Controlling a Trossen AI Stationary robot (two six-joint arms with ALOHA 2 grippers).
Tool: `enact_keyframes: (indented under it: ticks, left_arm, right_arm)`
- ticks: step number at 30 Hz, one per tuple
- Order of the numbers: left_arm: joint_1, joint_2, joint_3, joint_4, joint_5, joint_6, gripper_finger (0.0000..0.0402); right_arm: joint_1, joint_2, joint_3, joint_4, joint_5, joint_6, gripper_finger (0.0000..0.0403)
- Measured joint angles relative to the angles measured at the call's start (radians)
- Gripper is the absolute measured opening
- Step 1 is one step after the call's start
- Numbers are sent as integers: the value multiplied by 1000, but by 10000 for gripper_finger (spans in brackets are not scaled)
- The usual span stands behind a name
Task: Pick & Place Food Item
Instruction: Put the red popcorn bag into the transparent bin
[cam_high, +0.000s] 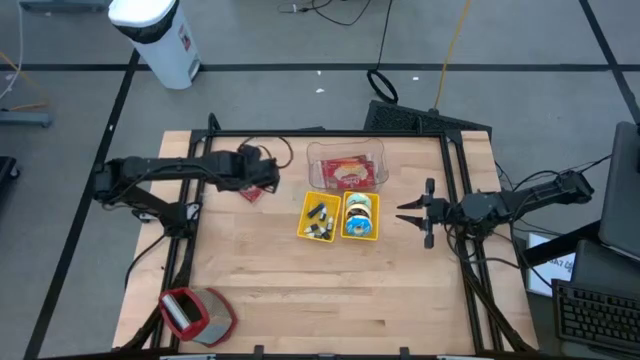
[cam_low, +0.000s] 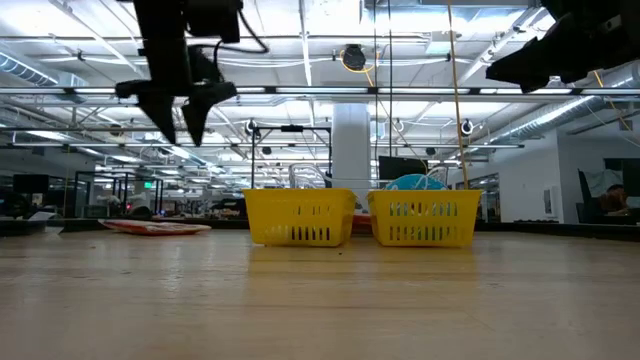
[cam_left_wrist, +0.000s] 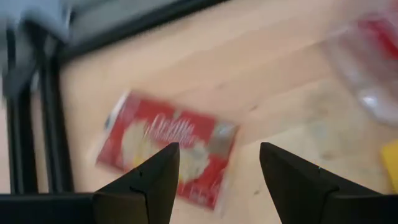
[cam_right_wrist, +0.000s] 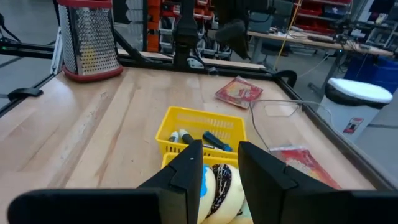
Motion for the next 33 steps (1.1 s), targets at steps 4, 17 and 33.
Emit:
enact_keyframes:
  ticks: [4, 17, 33]
  left_arm:
    - [39, 2, -4, -98, 115, -113, 225]
    - [168, 6, -295, 104, 206, -88, 226]
    - [117, 23, -362, 326, 313, 175, 225]
  right_arm:
    - [0, 9, 0, -1, 0, 22, 91]
    - [0, 58, 0, 0, -3, 39, 91]
    - [0, 59, 0, 0, -4, 39, 91]
